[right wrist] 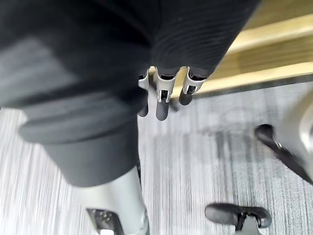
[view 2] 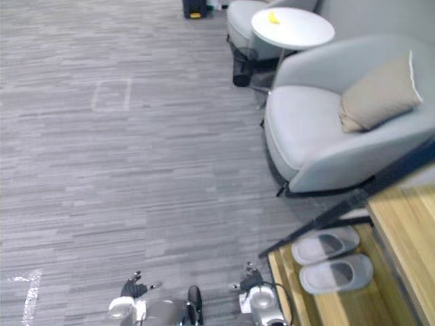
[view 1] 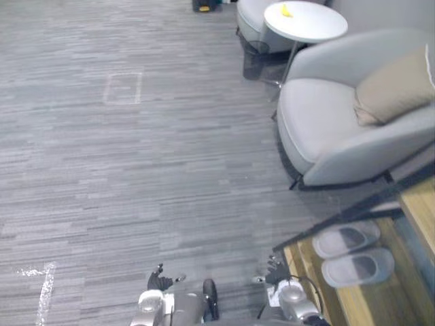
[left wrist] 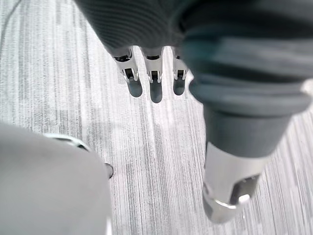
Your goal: Organize the slippers on the shoe rack
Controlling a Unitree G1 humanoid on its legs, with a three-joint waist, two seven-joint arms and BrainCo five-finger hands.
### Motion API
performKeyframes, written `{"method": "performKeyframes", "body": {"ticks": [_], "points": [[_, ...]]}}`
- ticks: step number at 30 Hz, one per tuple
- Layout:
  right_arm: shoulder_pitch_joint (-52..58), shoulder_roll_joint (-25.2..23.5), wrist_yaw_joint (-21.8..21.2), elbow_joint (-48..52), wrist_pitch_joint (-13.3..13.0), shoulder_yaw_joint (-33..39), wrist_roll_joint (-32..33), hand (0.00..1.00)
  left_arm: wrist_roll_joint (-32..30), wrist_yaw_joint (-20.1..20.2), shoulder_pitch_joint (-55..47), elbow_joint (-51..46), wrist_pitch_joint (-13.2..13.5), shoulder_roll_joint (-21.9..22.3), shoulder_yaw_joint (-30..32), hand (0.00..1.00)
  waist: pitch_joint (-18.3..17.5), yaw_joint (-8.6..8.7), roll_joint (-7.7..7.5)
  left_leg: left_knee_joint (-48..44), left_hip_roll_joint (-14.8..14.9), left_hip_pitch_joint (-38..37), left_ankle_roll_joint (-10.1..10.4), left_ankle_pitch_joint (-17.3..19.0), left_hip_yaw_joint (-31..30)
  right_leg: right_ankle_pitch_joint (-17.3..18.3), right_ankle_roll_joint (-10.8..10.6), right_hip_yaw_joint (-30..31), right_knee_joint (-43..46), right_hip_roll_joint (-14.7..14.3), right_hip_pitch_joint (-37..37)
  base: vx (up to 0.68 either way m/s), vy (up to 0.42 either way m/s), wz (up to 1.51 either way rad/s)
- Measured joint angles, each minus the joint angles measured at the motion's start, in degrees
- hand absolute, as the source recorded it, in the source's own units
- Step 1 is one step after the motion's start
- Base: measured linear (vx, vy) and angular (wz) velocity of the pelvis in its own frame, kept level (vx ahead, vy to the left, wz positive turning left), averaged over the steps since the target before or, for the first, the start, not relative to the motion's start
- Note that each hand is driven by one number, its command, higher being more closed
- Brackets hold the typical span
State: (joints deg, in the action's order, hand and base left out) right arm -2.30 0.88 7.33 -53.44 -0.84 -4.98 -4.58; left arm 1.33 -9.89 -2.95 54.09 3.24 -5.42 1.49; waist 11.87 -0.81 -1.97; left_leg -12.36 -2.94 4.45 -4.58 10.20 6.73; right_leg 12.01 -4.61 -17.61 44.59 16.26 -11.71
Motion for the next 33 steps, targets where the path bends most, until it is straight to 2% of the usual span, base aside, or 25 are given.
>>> {"method": "performKeyframes", "body": {"ticks": [2, 4, 6, 7, 8, 9, 10, 11, 13, 14, 15, 17, 19, 21, 22, 23, 24, 25, 26, 28, 29, 30, 31, 32, 33], "points": [[-0.15, 0.28, 0.03, 1.15, -0.25, -0.42, 0.01, 0.0, 0.0, -0.06, 0.13, 0.1, 0.01, 0.42, 1.54, 0.0, -0.17, 0.07, -0.57, 2.53, -0.3, -3.31, 0.29, 0.23, -4.17, 1.19, -0.36, 1.12, -8.37, -4.34, -2.87, 0.35, 0.019, 0.86], [-0.57, 0.29, 0.03, 1.12, -0.25, -0.7, 0.04, 0.0, 0.01, -0.1, 0.57, 0.15, 0.03, 0.59, 1.57, 0.0, -0.04, 0.26, -0.36, 4.23, -0.4, -4.95, 0.43, 0.3, -6.75, -0.08, -1.25, 3.85, -17.48, -8.22, -5.01, 0.36, -0.023, 0.83], [-0.01, 0.03, -0.05, 1.23, -0.11, -1.17, 0.08, 0.0, 0.01, -0.07, 1.19, 0.2, 0.05, 0.73, 1.56, 0.0, 0.25, 0.74, -0.87, 6.31, -1.69, -7.28, 0.77, 0.43, -10.71, -6.02, -1.74, 7.95, -29.64, -11.06, -6.07, 0.43, -0.098, 1.15], [-0.14, 0.1, -0.04, 1.4, -0.07, -1.78, 0.06, 0.0, 0.02, -0.08, 1.35, 0.19, 0.07, 0.72, 1.65, 0.0, 0.63, 0.83, -1.52, 6.15, -2.69, -8.75, 1.38, 1.42, -13.03, -8.81, 0.37, 9.98, -31.62, -11.4, -7.03, 0.38, -0.118, 1.02], [-0.11, 0.14, -0.06, 1.46, -0.07, -2.02, 0.06, 0.0, 0.02, -0.08, 1.3, 0.18, 0.09, 0.74, 1.7, 0.0, 0.55, 0.85, -1.62, 6.05, -2.9, -9.09, 1.55, 2.04, -14.08, -9.61, 1.13, 10.16, -31.62, -11.53, -7.41, 0.6, -0.24, 1.42], [-0.04, 0.11, -0.1, 1.71, -0.03, -2.02, 0.06, 0.0, 0.03, -0.1, 0.93, 0.17, 0.17, 0.78, 2.2, 0.0, 0.37, 0.9, -1.89, 4.28, -2.93, -10.25, 1.8, 4.98, -17.88, -12.34, 3.86, 9.43, -30.71, -11.96, -7.56, 0.43, -0.199, 1.21], [0.27, 0.33, -0.12, 1.9, -0.01, -2.01, 0.06, 0.0, 0.08, -0.1, 0.97, 0.22, 0.19, 0.84, 2.73, 0.0, 0.56, 1.0, -1.43, 2.78, -2.25, -10.27, 2.49, 6.27, -18.81, -12.86, 5.05, 8.9, -29.41, -12.45, -7.28, 0.64, -0.274, 1.26], [-0.43, 0.09, -0.12, 2.33, 0.09, -2.01, 0.08, 0.0, 0.53, -0.18, 0.8, -0.06, 0.34, 1.55, 4.43, 0.0, 0.48, 0.5, -0.16, -3.36, -0.54, -7.6, 4.46, 7.79, -18.89, -11.16, 5.87, 6.63, -29.3, -13.44, -6.07, 0.54, -0.219, 0.83], [-0.74, -0.15, -0.06, 4.53, 0.13, -2.53, 0.13, 0.0, 1.08, -0.32, 0.7, -0.07, 0.22, 2.79, 8.04, 0.0, 1.08, 0.48, 1.17, -18.43, 1.3, -1.31, 6.16, 7.96, -15.32, -8.93, 6.98, 4.02, -31.2, -15.23, -2.64, 0.59, -0.22, 0.59], [-0.59, -0.34, 0.0, 6.07, 0.19, -3.81, 0.25, 0.0, 1.2, -1.08, -0.08, -0.87, 0.17, 3.77, 10.28, 0.0, 1.67, 0.1, 2.05, -32.79, 4.51, 4.22, 9.89, 6.53, -10.46, -7.8, 8.3, 3.84, -32.9, -17.13, 1.25, 0.43, -0.13, 0.21], [-0.56, -0.53, 0.03, 6.55, 0.18, -4.36, 0.26, 0.0, 1.74, -1.12, -0.45, -1.79, 0.21, 4.13, 10.86, 0.0, 1.83, -0.28, 2.25, -37.17, 6.22, 5.89, 9.84, 6.76, -8.46, -7.3, 8.9, 3.73, -33.46, -17.8, 2.88, 0.54, -0.12, 0.17], [-0.45, -2.35, 0.49, 7.8, 0.02, -4.43, 0.77, 0.0, 2.48, -1.24, 0.34, -5.64, 0.35, 3.96, 11.05, 0.0, 3.15, -2.38, 0.94, -46.55, 12.32, 11.81, 7.51, 8.75, -0.67, -5.14, 9.42, 3.06, -35.99, -18.28, 11.09, 0.58, -0.135, 0.2], [-0.57, -2.79, 0.8, 7.88, -0.18, -4.36, 1.26, 0.0, 2.58, -1.23, 0.46, -7.4, 0.79, 4.01, 10.98, 0.0, 3.01, -3.17, 0.04, -43.41, 12.74, 16.59, 6.94, 9.28, 1.19, -3.34, 8.55, 2.4, -38.45, -16.91, 14.93, 0.42, -0.026, 0.29], [-1.42, -2.74, 1.27, 7.67, -0.17, -4.11, 2.4, 0.0, 2.72, -1.23, 0.77, -7.95, 1.48, 4.11, 10.96, 0.0, 3.15, -3.32, 0.41, -34.77, 12.1, 21.84, 6.88, 8.9, 1.6, -1.49, 6.56, 1.39, -41.12, -15.98, 18.12, 0.44, 0.094, 0.33], [-1.57, -2.77, 1.53, 7.43, -0.12, -4.03, 2.44, 0.0, 3.07, -1.23, 1.29, -7.93, 1.5, 4.14, 11.09, 0.0, 3.39, -3.8, 0.39, -25.11, 10.35, 23.62, 6.83, 6.31, 0.69, -0.44, 5.45, 0.59, -41.89, -14.76, 19.7, 0.49, 0.205, 0.23], [-1.61, -2.67, 1.71, 7.33, -0.11, -3.86, 2.44, 0.0, 3.35, -1.25, 1.77, -8.03, 1.5, 4.21, 11.07, 0.0, 3.49, -4.99, 0.19, -13.39, 8.63, 24.12, 7.35, 0.95, -0.36, 0.99, 3.88, 0.46, -42.11, -13.46, 21.04, 0.51, 0.227, 0.09], [-1.81, -2.74, 1.71, 6.97, -0.1, -3.7, 2.44, 0.0, 3.49, -1.23, 1.79, -8.38, 1.53, 4.51, 10.97, 0.0, 3.66, -5.98, -0.12, -10.21, 7.77, 23.3, 7.38, -6.6, -0.41, 1.98, 2.69, 0.95, -42.49, -12.93, 22.29, 0.56, 0.238, 0.02], [-2.56, -3.02, 1.72, 5.68, -0.08, -3.66, 2.45, 0.0, 3.74, -1.25, 1.93, -8.28, 1.54, 4.21, 11.11, 0.0, 3.59, -6.22, -1.37, -10.88, 6.21, 22.89, 5.45, -7.11, 0.04, 2.26, 2.39, 1.27, -42.79, -11.7, 23.49, 0.59, 0.241, 0.11], [-3.07, -3.48, 1.64, 5.36, -0.18, -3.63, 2.41, 0.0, 3.97, -1.25, 1.99, -8.32, 1.47, 4.11, 11.1, 0.0, 3.03, -6.12, -2.3, -12.39, 5.22, 23.17, 3.45, -5.08, 0.52, 1.16, 3.56, 1.45, -40.46, -10.25, 22.74, 0.6, 0.245, 0.18], [-3.18, -3.72, 1.41, 6.01, -0.27, -3.7, 2.34, 0.0, 4.5, -1.25, 1.96, -8.04, 1.33, 4.38, 10.96, 0.0, 3.06, -6.92, -2.45, -14.83, 4.53, 21.14, 1.84, -1.43, 1.3, -0.11, 1.69, 3.17, -31.4, -8.12, 20.81, 0.6, 0.274, 0.04], [-2.85, -3.74, 1.17, 6.08, -0.24, -3.28, 2.28, 0.0, 4.48, -1.25, 1.87, -7.14, 1.26, 4.18, 10.08, 0.0, 3.06, -6.62, -2.43, -14.87, 3.67, 17.43, 0.9, 0.88, 1.27, -2.92, -0.63, 5.38, -19.56, -6.23, 17.75, 0.58, 0.274, 0.05], [-2.5, -3.74, 1.06, 6.34, -0.25, -3.06, 2.24, 0.0, 4.48, -1.25, 1.79, -6.99, 1.15, 4.02, 9.63, 0.0, 3.11, -6.34, -2.36, -14.75, 3.38, 15.62, 0.57, 1.84, 0.94, -5.25, -1.16, 6.87, -13.08, -5.59, 15.56, 0.66, 0.279, 0.15], [-1.75, -3.74, 0.87, 6.99, -0.29, -2.89, 2.21, 0.0, 4.47, -1.29, 1.74, -6.76, 1.06, 3.82, 9.19, 0.0, 3.24, -5.8, -2.16, -14.62, 3.32, 11.91, 0.11, 3.72, 0.45, -7.55, -0.95, 9.44, 1.54, -5.17, 10.67, 0.43, 0.167, 0.14], [-1.43, -3.76, 0.76, 7.24, -0.29, -2.91, 2.22, 0.0, 4.48, -1.31, 1.74, -6.61, 1.04, 3.82, 9.19, 0.0, 3.24, -5.63, -2.16, -14.57, 3.34, 10.78, -0.06, 4.13, 0.39, -7.62, -0.7, 9.9, 6.12, -5.08, 9.02, 0.6, 0.198, 0.11], [-0.28, -3.79, 0.43, 7.7, -0.42, -3.02, 2.21, 0.0, 4.46, -1.43, 1.61, -6.15, 0.92, 4.08, 9.02, 0.0, 3.32, -5.25, -2.0, -12.75, 3.36, 5.76, -0.53, 5.23, 0.36, -6.66, 0.73, 9.94, 17.21, -4.84, 3.69, 0.46, 0.121, 0.06]]}}
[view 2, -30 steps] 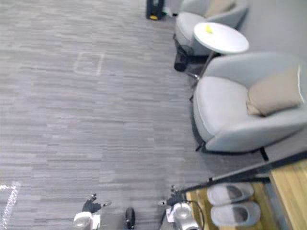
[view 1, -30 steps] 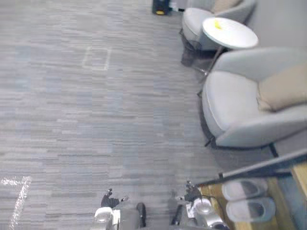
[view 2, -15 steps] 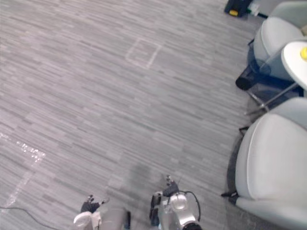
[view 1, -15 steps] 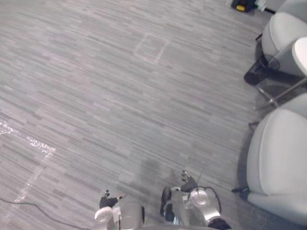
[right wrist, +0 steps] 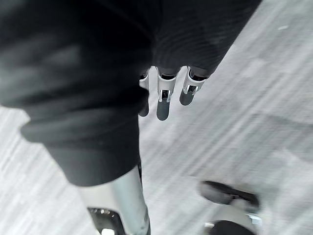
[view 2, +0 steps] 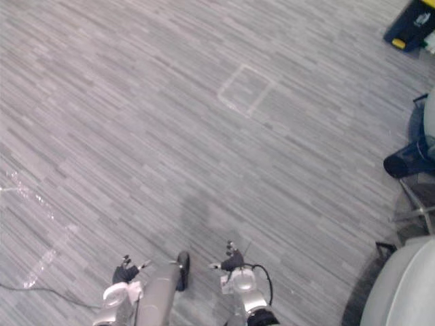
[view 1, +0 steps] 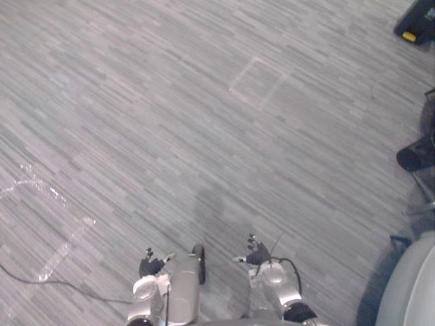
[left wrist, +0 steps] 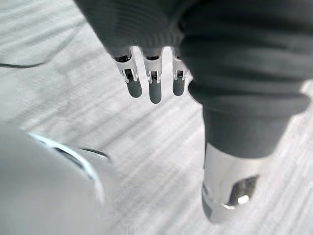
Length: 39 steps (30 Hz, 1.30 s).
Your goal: Organize the slippers on the shoe rack
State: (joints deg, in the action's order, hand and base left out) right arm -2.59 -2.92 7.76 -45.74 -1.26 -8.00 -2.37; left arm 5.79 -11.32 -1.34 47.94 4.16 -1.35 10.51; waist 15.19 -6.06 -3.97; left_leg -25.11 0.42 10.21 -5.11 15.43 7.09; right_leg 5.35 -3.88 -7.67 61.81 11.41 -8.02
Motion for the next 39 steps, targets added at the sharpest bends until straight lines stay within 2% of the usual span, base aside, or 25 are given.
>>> {"method": "performKeyframes", "body": {"ticks": [2, 5, 6, 7, 8, 10, 11, 12, 13, 14, 15, 16, 17, 19, 23, 25, 26, 27, 29, 30, 31, 32, 33, 36, 39], "points": [[0.95, -0.02, -0.14, -0.06, 0.02, -0.18, -0.11, 0.0, 0.15, -0.26, -0.2, -0.01, -0.02, 0.56, -0.2, 0.0, 0.06, 1.31, 0.57, 5.04, 0.09, -6.9, -0.1, 0.61, -0.9, 1.95, 1.96, -3.5, 2.51, 0.14, -6.85, 0.5, 0.095, 0.17], [1.21, 0.0, -0.25, -0.23, 0.08, -0.14, -0.24, 0.0, 0.44, -0.96, -0.01, 0.22, 0.02, 1.22, -0.04, 0.0, 0.1, 2.83, 0.64, 8.33, 0.3, -11.89, 0.58, 3.24, -2.13, 4.81, 1.99, -6.24, -8.52, -1.76, -13.78, 0.5, -0.013, 0.17], [1.18, 0.39, -0.3, -0.52, -0.42, -0.9, -0.49, 0.0, 0.35, -0.97, 0.71, 1.7, -0.02, 1.17, -0.23, 0.0, 0.24, 3.54, 0.94, 9.2, 0.62, -14.51, 0.89, 4.47, -2.6, 3.35, 1.18, -5.56, -27.3, -5.25, -15.75, 0.38, -0.046, 0.18], [1.01, 0.52, -0.31, -0.56, -0.34, -1.23, -0.49, 0.0, 0.24, -0.96, 0.79, 1.95, -0.01, 1.1, -0.27, 0.0, 0.22, 3.77, 0.89, 9.59, 0.6, -15.23, 0.96, 4.51, -2.87, 2.28, 0.78, -5.26, -32.38, -5.91, -15.72, 0.5, -0.075, 0.47], [0.86, 0.7, -0.35, -0.96, -0.16, -1.31, -0.51, 0.0, -0.25, -0.96, 0.96, 2.43, -0.03, 0.98, -0.48, 0.0, 0.1, 4.35, 0.62, 11.56, 0.11, -17.77, 1.8, 4.95, -4.47, -2.11, -0.6, -3.71, -46.96, -7.76, -14.9, 0.33, -0.065, 0.47], [0.97, 0.82, -0.31, -1.67, -0.01, -1.51, -1.33, 0.0, -1.44, -0.94, -0.12, 2.42, 0.01, 0.66, -0.48, 0.0, -0.66, 4.76, -0.37, 12.28, -0.31, -20.95, 4.76, 6.66, -6.97, -5.82, 1.32, -2.34, -52.04, -8.64, -14.66, 0.7, -0.219, 0.94], [1.26, 0.79, -0.37, -2.7, 0.1, -1.58, -1.76, 0.0, -2.18, -0.93, -0.76, 2.44, 0.02, 0.5, -0.4, 0.0, -1.72, 5.31, -0.35, 9.27, 0.19, -21.33, 5.77, 7.24, -9.69, -12.35, 5.28, -1.41, -49.11, -9.1, -14.43, 0.61, -0.226, 1.04], [1.11, 0.61, -0.41, -2.77, 0.37, -1.56, -1.8, 0.0, -2.31, -0.96, -0.73, 2.53, 0.01, 0.64, -0.36, 0.0, -1.94, 5.51, 0.31, 7.14, 0.91, -21.08, 5.78, 7.24, -10.18, -11.73, 5.69, -2.01, -47.85, -9.61, -14.41, 0.66, -0.25, 0.82], [0.83, 0.96, -0.43, -2.17, 0.71, -1.43, -1.98, 0.0, -2.42, -0.97, -1.1, 2.22, 0.03, 1.66, 0.43, 0.0, -2.27, 5.32, 3.2, -6.78, 4.33, -15.55, 8.19, 5.69, -10.18, -8.33, 6.65, -4.53, -46.85, -11.7, -11.93, 0.64, -0.217, 0.27], [0.89, 1.08, -0.46, -1.32, 0.93, -1.85, -1.98, 0.0, -2.43, -1.01, -1.94, 2.21, -0.09, 2.96, 2.65, 0.0, -2.14, 4.95, 5.21, -22.53, 7.37, -9.06, 9.56, -1.78, -8.81, -5.99, 7.87, -4.55, -47.36, -14.35, -8.83, 0.76, -0.241, 0.09], [1.01, 1.04, -0.47, -1.03, 1.03, -2.06, -1.98, 0.0, -2.43, -0.99, -2.26, 2.2, -0.17, 3.35, 3.27, 0.0, -2.24, 4.6, 5.7, -26.26, 8.29, -7.39, 9.73, -5.2, -8.26, -5.4, 8.36, -4.44, -47.61, -15.03, -7.84, 0.62, -0.144, -0.4], [1.16, 0.49, -0.35, -0.12, 1.18, -2.42, -1.95, 0.0, -2.46, -1.02, -2.91, 0.97, -0.44, 3.48, 4.26, 0.0, -2.24, 3.14, 6.44, -38.97, 12.33, -1.33, 9.91, -6.9, -5.93, -3.28, 9.59, -3.64, -49.18, -17.34, -3.43, 0.63, -0.115, -0.38], [0.83, -0.14, -0.2, -0.11, 1.3, -2.35, -1.9, 0.0, -2.46, -0.91, -2.49, 0.16, -0.7, 3.16, 4.08, 0.0, -1.82, 2.38, 5.72, -43.6, 13.18, 3.14, 9.45, -4.34, -4.34, -1.22, 10.3, -3.02, -50.89, -17.72, 1.02, 0.63, -0.116, -0.31], [0.85, -0.56, 0.05, -0.09, 1.34, -2.38, -1.65, 0.0, -2.46, -0.91, -2.63, -1.56, -0.58, 2.82, 3.95, 0.0, -1.74, 1.77, 4.63, -43.16, 12.73, 6.68, 8.56, -2.56, -2.81, 0.46, 10.21, -2.09, -53.1, -17.23, 5.24, 0.6, -0.091, -0.08], [-0.1, -0.56, 0.72, -0.03, 1.32, -1.73, -1.47, 0.0, -2.29, -0.84, -2.68, -3.57, -0.12, 2.19, 3.32, 0.0, -1.99, -0.06, 3.02, -18.04, 8.22, 16.11, 7.42, -0.43, 1.8, 4.69, 7.48, -0.21, -58.31, -14.51, 15.68, 0.64, 0.056, -0.1], [-0.92, -0.56, 0.81, -0.34, 1.3, -1.15, -1.51, 0.0, -2.38, -0.85, -2.28, -3.92, 0.35, 2.27, 3.31, 0.0, -1.67, -1.19, 2.27, 2.81, 4.47, 15.32, 8.14, -7.59, 0.36, 7.33, 6.04, 0.47, -58.57, -12.61, 18.78, 0.66, 0.182, -0.19], [-1.07, -0.56, 0.85, -0.37, 1.25, -1.05, -1.5, 0.0, -2.27, -0.81, -2.25, -3.87, 0.34, 2.33, 3.32, 0.0, -1.61, -1.33, 2.32, 5.54, 4.11, 14.95, 7.79, -10.7, -0.04, 7.79, 5.9, 0.73, -58.62, -12.4, 19.36, 0.68, 0.224, -0.32], [-1.55, -0.51, 0.98, -0.67, 1.28, -1.22, -1.51, 0.0, -2.33, -0.86, -1.78, -3.3, 0.38, 2.37, 3.4, 0.0, -1.44, -2.01, 1.33, 7.33, 2.73, 13.18, 3.99, -17.36, 1.21, 9.08, 5.08, 2.35, -58.2, -10.98, 20.86, 0.68, 0.24, -0.26], [-2.33, -0.52, 0.78, -0.66, 1.24, -0.75, -1.54, 0.0, -2.33, -0.85, -1.1, -2.95, 0.25, 2.08, 3.39, 0.0, -1.58, -1.76, 0.54, 4.09, 1.92, 12.94, 2.55, -13.57, 2.01, 7.7, 5.0, 3.27, -53.92, -9.27, 19.53, 0.74, 0.279, -0.25], [-2.0, -0.55, 0.63, -0.44, 1.14, -0.34, -1.57, 0.0, -2.33, -0.86, -1.56, -2.77, 0.06, 1.72, 2.83, 0.0, -1.77, -1.78, 0.21, -0.23, 1.71, 9.95, 0.59, -8.23, 3.95, 6.73, 3.16, 4.72, -44.54, -7.56, 18.72, 0.53, 0.222, -0.29], [-1.97, -0.55, 0.54, -0.44, 1.14, 0.04, -1.69, 0.0, -2.35, -0.85, -1.65, -2.54, 0.07, 1.54, 2.32, 0.0, -1.78, -1.81, 0.21, -0.82, 1.62, 8.67, 0.32, -6.89, 4.37, 6.13, 2.17, 5.06, -40.02, -7.3, 17.32, 0.86, 0.369, -0.43], [-1.9, -0.52, -0.01, -0.65, 0.8, 0.53, -2.03, 0.0, -2.41, -0.82, -1.54, -1.02, 0.05, 0.84, 0.98, 0.0, -1.74, -1.06, 0.42, -1.08, 1.31, 4.21, -0.09, -3.64, 4.98, 2.32, -1.4, 5.14, -21.34, -5.47, 11.29, 0.42, 0.184, -0.22], [-1.92, -0.54, -0.13, -1.03, 0.8, 0.51, -2.06, 0.0, -2.42, -0.81, -1.39, -0.35, -0.02, 0.39, 0.54, 0.0, -1.73, -0.46, 0.33, -1.22, 1.01, 2.63, -0.21, -3.32, 5.25, 1.93, -2.11, 4.65, -15.22, -4.73, 9.19, 0.63, 0.259, -0.11], [-0.2, -0.59, -0.44, -1.03, 0.75, 1.32, -2.04, 0.0, -2.43, -0.86, -1.63, 0.89, -0.63, 0.48, -0.25, 0.0, -1.4, 0.52, 1.35, 3.2, 0.92, -6.59, 0.85, -1.67, 5.57, 3.3, 0.12, -1.58, -1.47, -1.65, 1.25, 0.44, 0.137, -0.21], [0.41, -0.1, -0.89, -2.77, 0.64, 1.07, -2.23, 0.0, -3.55, -0.81, -1.72, 3.58, -0.71, 0.09, 0.04, 0.0, -1.26, 1.56, 2.01, 10.45, 1.03, -15.68, 1.0, -0.72, 7.49, 7.09, 2.11, -11.62, -9.97, 0.13, -4.8, 0.39, 0.072, -0.29]]}}
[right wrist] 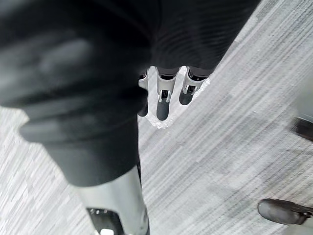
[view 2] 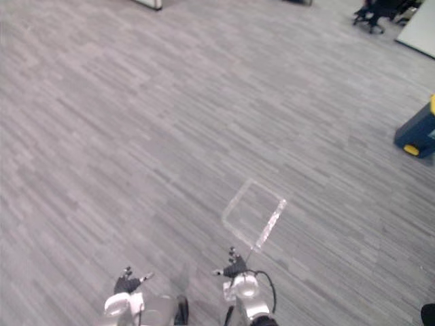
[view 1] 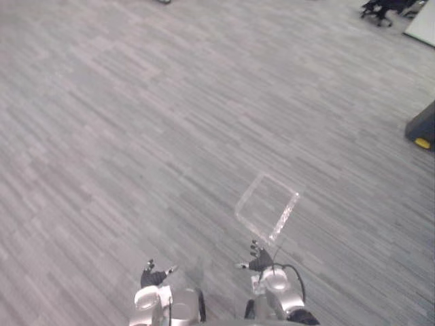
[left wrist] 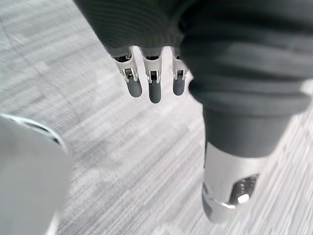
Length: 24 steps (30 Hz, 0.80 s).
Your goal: Organize the slippers on the shoe rack
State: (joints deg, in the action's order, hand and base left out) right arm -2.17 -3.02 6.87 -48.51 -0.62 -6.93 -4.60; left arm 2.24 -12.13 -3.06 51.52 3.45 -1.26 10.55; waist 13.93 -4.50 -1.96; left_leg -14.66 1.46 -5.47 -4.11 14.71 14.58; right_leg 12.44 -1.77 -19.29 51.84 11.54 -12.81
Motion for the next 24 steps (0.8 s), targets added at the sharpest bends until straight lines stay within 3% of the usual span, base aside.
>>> {"method": "performKeyframes", "body": {"ticks": [1, 2, 3, 4, 5, 6, 7, 8, 9, 11, 12, 13, 14, 15, 17, 20, 21, 22, 24], "points": [[0.03, 0.23, -0.04, -1.43, 0.19, -0.13, -0.02, 0.0, -0.22, 0.04, -0.16, 1.0, -0.05, -0.27, 0.09, 0.0, -0.05, 1.07, -0.03, 1.75, 0.02, -2.54, 0.4, 0.21, 0.85, -0.06, 0.08, -3.65, -10.84, -1.3, -1.35, 0.34, 0.009, -0.21], [0.0, 0.3, -0.03, -2.57, 0.25, -0.14, -0.02, 0.0, -0.95, 0.13, -0.16, 1.52, -0.12, -0.35, 0.06, 0.0, -0.07, 1.76, -0.04, 3.29, -0.16, -3.96, 1.3, 0.82, 1.48, -2.45, 0.63, -5.07, -21.29, -2.95, -2.37, 0.34, 0.009, -0.21], [0.02, 0.3, -0.03, -2.85, 0.31, -0.15, -0.02, 0.0, -1.06, 0.16, -0.12, 1.63, -0.12, -0.42, 0.02, 0.0, -0.08, 1.77, -0.12, 3.81, -0.3, -4.49, 1.62, 1.0, 1.78, -3.56, 0.8, -5.3, -24.38, -3.45, -2.52, 0.36, -0.028, -0.2], [-0.22, 0.26, -0.04, -3.05, 0.1, -0.4, -0.47, 0.0, -1.17, 0.22, 0.08, 2.16, -0.14, -0.72, -0.16, 0.0, 0.0, 1.81, -0.48, 5.02, -1.02, -6.1, 2.61, 1.59, 2.35, -7.66, 0.71, -5.48, -34.8, -4.88, -3.47, 0.4, -0.054, -0.13], [-0.34, 0.24, -0.08, -3.57, 0.1, -0.54, -0.78, 0.0, -1.75, 0.4, -0.11, 2.23, -0.21, -0.92, -0.43, 0.0, -0.19, 1.87, -0.94, 5.65, -1.92, -7.62, 4.11, 2.54, 1.98, -10.33, 1.69, -4.83, -39.65, -5.67, -3.64, 0.49, -0.076, -0.1], [-0.35, 0.22, -0.08, -3.72, 0.06, -0.54, -0.94, 0.0, -1.89, 0.44, -0.16, 2.22, -0.21, -0.98, -0.43, 0.0, -0.24, 1.87, -1.04, 5.68, -2.09, -7.89, 4.39, 2.7, 1.86, -10.51, 1.96, -4.68, -39.89, -5.69, -3.62, 0.46, -0.125, 0.17], [0.25, 0.52, -0.1, -3.97, -0.05, -0.36, -1.85, 0.0, -2.34, 1.13, -0.7, 2.24, -0.3, -1.08, -0.46, 0.0, -0.92, 2.39, -1.45, 5.51, -1.94, -10.1, 6.03, 4.7, 0.14, -14.14, 6.35, -3.02, -38.91, -6.35, -3.26, 0.49, -0.169, 0.38], [0.36, 0.74, -0.06, -4.02, 0.01, 0.21, -1.92, 0.0, -2.88, 1.23, -1.4, 2.27, -0.33, -0.71, -0.42, 0.0, -1.99, 2.82, 0.03, 4.38, -0.17, -11.01, 7.35, 5.79, -1.28, -14.42, 7.3, -3.87, -35.88, -7.24, -3.6, 0.51, -0.185, 0.44], [0.44, 0.73, -0.06, -4.04, 0.08, 0.59, -1.93, 0.0, -3.18, 1.23, -1.49, 2.22, -0.35, -0.54, -0.37, 0.0, -2.3, 2.9, 0.24, 2.04, 0.57, -10.44, 7.77, 6.03, -1.91, -13.29, 7.86, -4.35, -35.18, -7.79, -3.46, 0.53, -0.229, 0.26], [1.36, 0.32, -0.05, -3.15, 0.24, 1.79, -1.98, 0.0, -3.27, 1.22, -2.03, 0.62, -0.42, 1.1, 1.77, 0.0, -2.46, 3.11, 1.68, -18.59, 5.3, -3.05, 8.77, 5.04, -3.75, -10.66, 8.74, -4.55, -35.64, -11.09, -0.09, 0.57, -0.286, -0.09], [1.51, 0.36, -0.05, -2.96, 0.28, 1.8, -1.98, 0.0, -3.27, 1.25, -2.1, 0.49, -0.43, 1.32, 2.0, 0.0, -2.54, 3.15, 2.0, -20.99, 5.96, -2.02, 8.91, 4.48, -3.88, -10.41, 8.84, -4.4, -35.85, -11.69, 0.27, 0.61, -0.152, -1.02], [2.16, 0.21, -0.03, -1.88, 0.63, 1.69, -1.47, 0.0, -3.31, 1.24, -2.79, -0.54, -0.4, 2.93, 2.93, 0.0, -2.81, 2.29, 4.77, -41.96, 11.78, 6.28, 8.76, 0.14, -4.26, -7.87, 11.29, 0.09, -37.52, -16.77, 4.14, 0.31, -0.001, -1.16], [2.06, 0.07, -0.02, -1.9, 0.72, 1.77, -1.23, 0.0, -3.32, 1.26, -2.61, -0.62, -0.43, 2.94, 3.05, 0.0, -2.7, 2.26, 4.84, -44.22, 12.24, 7.63, 8.63, 0.9, -4.21, -7.32, 11.46, 1.35, -37.49, -17.62, 4.84, 0.61, -0.006, -1.83], [1.96, -0.75, 0.02, -1.95, 1.01, 2.22, 0.37, 0.0, -3.26, 1.33, -2.43, -1.47, -0.4, 2.24, 2.98, 0.0, -2.14, 2.02, 3.68, -46.32, 11.99, 11.82, 7.03, 3.71, -4.45, -5.71, 11.75, 5.43, -38.1, -18.72, 8.43, 0.4, -0.008, -1.16], [2.62, -0.69, 0.25, -2.64, 1.15, 2.49, 0.64, 0.0, -3.18, 1.17, -2.66, -2.75, -0.33, 2.2, 3.38, 0.0, -2.28, 1.1, 2.21, -40.74, 9.85, 15.39, 6.79, 5.7, -5.08, -5.12, 10.91, 10.55, -38.79, -18.65, 11.58, 0.57, 0.023, -1.41], [2.51, -0.78, 0.52, -2.9, 1.17, 2.53, 0.71, 0.0, -3.12, 1.17, -2.78, -3.74, 0.02, 2.65, 3.64, 0.0, -2.22, 0.55, 2.14, -22.89, 4.38, 19.81, 7.22, 5.82, -13.56, -3.66, 9.51, 19.01, -40.15, -18.2, 15.73, 0.39, 0.113, -1.3], [2.38, -0.78, 0.51, -2.94, 1.16, 2.48, 0.66, 0.0, -3.01, 1.17, -2.73, -3.8, 0.09, 2.74, 3.71, 0.0, -2.11, 0.42, 2.08, -20.79, 3.36, 20.3, 7.34, 5.4, -15.35, -3.22, 9.23, 20.18, -40.02, -18.0, 16.05, 0.31, 0.195, -1.28], [1.88, -0.77, 0.5, -3.51, 1.15, 2.54, 0.65, 0.0, -2.24, 1.17, -2.67, -3.78, 0.18, 2.82, 3.7, 0.0, -2.1, 0.21, 1.98, -13.37, -0.29, 21.53, 8.22, 2.47, -22.51, -1.35, 8.3, 24.11, -38.85, -17.04, 16.59, 0.39, 0.274, -1.29], [1.83, -0.69, 0.54, -4.83, 1.15, 2.63, 0.63, 0.0, -1.95, 1.15, -2.88, -3.53, 0.16, 3.13, 3.69, 0.0, -2.39, 0.06, 2.19, -7.09, -2.05, 21.39, 8.26, -1.21, -28.34, 1.64, 6.71, 27.74, -36.55, -16.61, 16.84, 0.44, 0.35, -1.27]]}}
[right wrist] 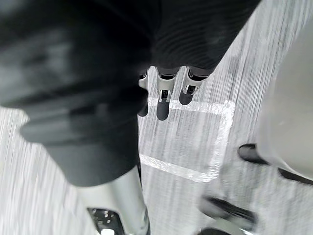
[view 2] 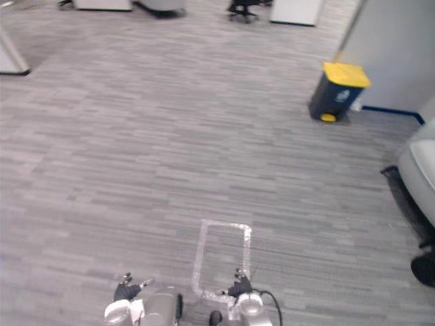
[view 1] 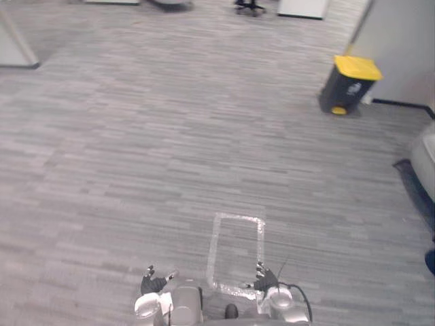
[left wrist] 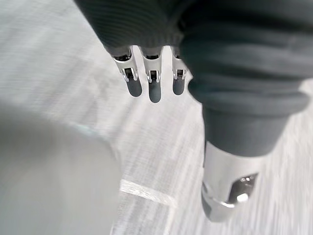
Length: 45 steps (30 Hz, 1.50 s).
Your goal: Organize the slippers on the shoe rack
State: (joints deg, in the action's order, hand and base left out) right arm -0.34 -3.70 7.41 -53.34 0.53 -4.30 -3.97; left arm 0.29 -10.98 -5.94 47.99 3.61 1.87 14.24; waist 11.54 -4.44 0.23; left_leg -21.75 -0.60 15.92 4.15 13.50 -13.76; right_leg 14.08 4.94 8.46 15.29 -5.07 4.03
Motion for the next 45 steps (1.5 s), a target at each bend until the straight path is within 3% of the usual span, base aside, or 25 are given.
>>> {"method": "performKeyframes", "body": {"ticks": [1, 2, 4, 5, 6, 7, 8, 10, 14, 16, 17, 19, 20, 22, 23, 25, 28, 30, 31, 32, 33, 34, 35, 39, 45], "points": [[0.48, -0.02, -0.07, -0.46, 0.07, 0.13, -0.04, 0.0, 0.75, 0.0, -0.46, 0.01, 0.14, 0.4, 0.0, 0.0, -0.72, -0.33, 1.0, -0.95, 0.09, -1.06, 1.21, -6.09, 0.97, 3.77, -1.4, 3.33, 3.66, 0.01, 0.02, 0.54, 0.455, -1.31], [0.85, 0.02, -0.4, -0.43, 0.05, -0.34, -0.08, 0.0, 1.54, 0.03, -0.83, -0.21, 0.28, 0.12, 0.04, 0.0, -1.43, -0.46, 0.26, -3.36, 0.22, -0.86, -0.14, -6.28, 4.73, 5.55, -2.05, 4.43, 5.02, 1.31, 0.04, 0.47, 0.393, -1.29], [1.21, -0.01, -0.56, 0.01, 0.01, -0.3, -0.24, 0.0, 1.71, 0.01, -0.77, -0.31, 0.78, -0.05, 0.6, 0.0, -2.2, -1.98, -1.1, -4.5, 0.91, -2.2, -1.68, -3.73, 10.45, 5.62, -3.32, 4.19, 10.02, 3.23, -2.03, 0.39, 0.314, -1.49], [1.29, -0.01, -0.72, 0.56, 0.01, -0.44, -0.5, 0.0, 1.98, 0.03, -0.79, 0.06, 0.73, -0.27, 0.58, 0.0, -2.23, -1.79, -1.26, -4.99, 1.76, -4.07, -3.01, -2.23, 13.81, 4.61, -5.98, 0.24, 13.83, 4.59, -3.57, 0.41, 0.342, -1.53], [1.41, -0.01, -0.78, 0.73, -0.01, -0.46, -0.5, 0.0, 2.02, 0.04, -0.81, 0.18, 0.68, -0.33, 0.59, 0.0, -2.21, -1.75, -1.22, -5.01, 1.91, -4.77, -3.43, -1.75, 14.64, 4.29, -6.53, -1.39, 15.34, 5.15, -4.23, 0.27, 0.251, -1.29], [1.38, 0.0, -1.09, 0.65, -0.07, -0.41, -0.54, 0.0, 2.2, 0.02, -0.8, 1.2, 0.73, -0.62, 0.54, 0.0, -1.94, -1.66, -0.99, -4.4, 2.57, -8.23, -4.5, -0.1, 18.4, 3.78, -7.86, -9.86, 22.33, 8.87, -6.59, 0.25, 0.214, -1.17], [1.59, 0.05, -1.45, 0.4, -0.07, -0.5, -0.59, 0.0, 2.25, 0.02, -0.74, 1.84, 0.73, -0.74, 0.42, 0.0, -1.76, -1.46, -0.85, -3.56, 2.98, -11.27, -5.04, 1.09, 21.11, 4.47, -6.62, -18.24, 26.94, 12.91, -7.86, 0.24, 0.195, -1.18], [0.8, 0.65, -1.88, -0.81, -0.12, -1.72, -0.78, 0.0, 2.24, 0.09, -0.21, 3.99, 0.67, -1.42, 0.24, 0.0, -1.8, -1.0, -0.75, -0.61, 4.06, -15.75, -5.17, 1.41, 24.17, 6.06, -5.24, -27.3, 26.76, 16.0, -8.4, 0.26, 0.143, -0.93], [-1.32, 1.05, -2.32, -3.23, -0.23, -3.31, -2.76, 0.0, 2.16, 0.21, 0.67, 6.26, 0.51, -2.77, -1.79, 0.0, -1.77, -0.08, -0.59, 4.51, 6.45, -19.81, -4.74, 1.16, 28.6, 3.63, -5.69, -32.57, 14.52, 13.93, -11.76, 0.18, 0.026, -0.63], [-2.01, 1.33, -2.31, -4.18, -0.2, -3.21, -2.78, 0.0, 2.06, 0.64, 0.97, 6.86, 0.35, -3.71, -3.14, 0.0, -1.58, 0.47, -1.39, 5.85, 5.49, -21.21, -4.19, 0.98, 29.62, -3.65, -4.79, -32.12, 5.87, 13.29, -12.14, 0.22, -0.07, -0.41], [-2.47, 2.21, -2.27, -4.3, -0.34, -3.04, -2.8, 0.0, 1.84, 1.39, 1.59, 7.54, 0.0, -4.15, -4.26, 0.0, -0.96, 1.39, -1.06, 5.87, 5.33, -22.18, -2.78, 1.81, 27.54, -8.65, -2.75, -30.64, 3.73, 12.45, -11.35, 0.17, -0.087, -0.09], [-2.42, 3.27, -2.22, -4.56, -0.32, -2.59, -2.73, 0.0, 0.98, 1.74, 2.04, 7.98, -0.28, -3.28, -4.45, 0.0, -1.06, 1.62, 0.13, 5.56, 6.33, -21.99, -2.55, 1.78, 26.47, -8.24, -2.68, -30.64, 1.97, 11.01, -10.76, 0.17, -0.122, -0.07], [-2.36, 3.65, -2.17, -4.19, -0.57, -1.37, -2.75, 0.0, 0.02, 2.47, 2.55, 7.52, -0.27, -2.64, -4.62, 0.0, -0.43, 1.75, 1.28, -2.55, 8.6, -18.67, -1.1, 2.69, 25.28, -7.32, -2.79, -30.91, -1.02, 8.97, -9.22, 0.16, -0.144, -0.06], [-2.06, 3.65, -1.95, -3.91, -0.32, -0.33, -2.72, 0.0, -0.6, 2.5, 2.59, 6.42, -0.25, -2.36, -4.0, 0.0, -0.08, 1.32, 1.82, -13.04, 10.85, -14.68, -0.97, 2.26, 23.84, -7.1, -2.43, -30.7, -2.63, 7.29, -7.33, 0.16, -0.112, -0.28], [-1.64, 3.74, -1.68, -3.48, -0.36, -0.34, -2.68, 0.0, -0.95, 2.46, 2.21, 5.35, -0.23, -1.95, -3.33, 0.0, 0.23, 1.17, 2.53, -23.79, 13.48, -11.54, -1.05, -0.46, 23.37, -6.3, -1.46, -29.05, -3.12, 5.28, -4.76, 0.23, -0.085, -0.56], [-1.47, 3.69, -1.43, -3.6, -0.29, -0.19, -2.65, 0.0, -1.39, 2.47, 2.04, 5.28, -0.21, -1.49, -2.35, 0.0, 0.19, 0.8, 2.3, -28.52, 14.03, -9.15, -0.78, 1.36, 21.69, -5.36, -1.05, -26.32, -3.05, 4.28, -3.28, 0.24, -0.027, -0.83], [-1.71, 3.66, -1.06, -3.67, -0.27, 0.27, -2.42, 0.0, -1.37, 2.4, 1.96, 4.79, -0.14, -1.1, -2.37, 0.0, 0.19, 0.62, 1.99, -20.49, 10.44, -6.73, -0.95, 5.06, 18.52, -5.56, -0.89, -20.27, -3.55, 4.37, -2.81, 0.24, 0.064, -1.1], [-1.91, 3.45, -0.78, -3.68, -0.23, 0.56, -2.27, 0.0, -1.38, 2.34, 1.98, 4.57, -0.16, -1.06, -2.32, 0.0, 0.26, 0.13, 1.85, -10.27, 6.43, -6.42, -0.41, 5.18, 10.39, -5.82, -1.92, -16.41, -3.34, 4.88, -2.8, 0.25, 0.194, -1.19], [-1.93, 3.0, -0.52, -3.67, -0.22, 1.32, -2.27, 0.0, -1.26, 2.35, 2.09, 4.27, -0.12, -0.87, -2.19, 0.0, 0.56, -0.27, 1.33, -3.1, 2.77, -6.52, -0.26, 4.02, 2.17, -4.96, -3.25, -12.95, -2.31, 5.77, -2.83, 0.19, 0.182, -0.83], [-1.92, 3.0, -0.5, -3.67, -0.2, 1.32, -2.27, 0.0, -1.23, 2.31, 2.16, 4.26, -0.12, -0.75, -2.06, 0.0, 0.57, -0.32, 1.31, -1.6, 2.06, -6.53, -0.21, 3.43, 0.41, -4.62, -3.63, -12.12, -1.95, 5.95, -2.83, 0.27, 0.295, -1.19], [-1.75, 2.95, -0.5, -3.67, -0.11, 1.29, -2.27, 0.0, -1.06, 2.23, 2.52, 4.32, -0.12, -0.05, -1.18, 0.0, 0.44, -0.95, 2.09, 1.28, 0.83, -7.38, 1.84, -1.1, -3.94, -3.57, -5.16, -8.77, -0.55, 6.12, -2.91, 0.18, 0.218, -0.94], [-1.56, 2.85, -0.51, -3.66, -0.12, 1.28, -2.25, 0.0, -1.03, 2.18, 2.49, 4.45, -0.11, 0.24, -1.08, 0.0, 0.23, -1.49, 2.45, 1.73, 0.58, -8.47, 1.91, -4.15, -3.71, -3.29, -5.84, -7.5, -0.25, 5.76, -3.05, 0.31, 0.389, -1.21], [-1.3, 1.59, -0.63, -3.77, -0.05, 1.36, -2.23, 0.0, -1.07, 2.26, 2.35, 4.43, -0.04, -0.54, -1.1, 0.0, -0.35, -1.79, 1.01, 1.61, -0.17, -9.34, -0.12, -3.51, 0.06, -3.61, -6.82, -4.83, -1.53, 7.03, -1.96, 0.22, 0.302, -0.81], [-0.51, 0.48, -0.97, -3.83, -0.01, 0.82, -2.34, 0.0, -0.82, 2.27, 2.15, 4.59, -0.14, -1.14, -0.23, 0.0, -1.81, -2.09, -0.9, 3.21, -1.18, -12.32, -3.04, -2.01, 8.21, -5.13, -8.42, -1.3, -4.96, 10.12, -1.0, 0.18, 0.302, -0.99], [0.82, 0.22, -1.24, -3.67, 0.02, 1.87, -2.7, 0.0, -1.15, 2.31, 2.14, 5.61, -0.16, -1.17, -0.66, 0.0, -2.36, -1.88, -1.1, 7.65, -1.11, -18.38, -3.94, -1.94, 14.52, -5.72, -9.51, -5.09, -1.99, 11.91, -2.09, 0.11, 0.084, -0.54]]}}
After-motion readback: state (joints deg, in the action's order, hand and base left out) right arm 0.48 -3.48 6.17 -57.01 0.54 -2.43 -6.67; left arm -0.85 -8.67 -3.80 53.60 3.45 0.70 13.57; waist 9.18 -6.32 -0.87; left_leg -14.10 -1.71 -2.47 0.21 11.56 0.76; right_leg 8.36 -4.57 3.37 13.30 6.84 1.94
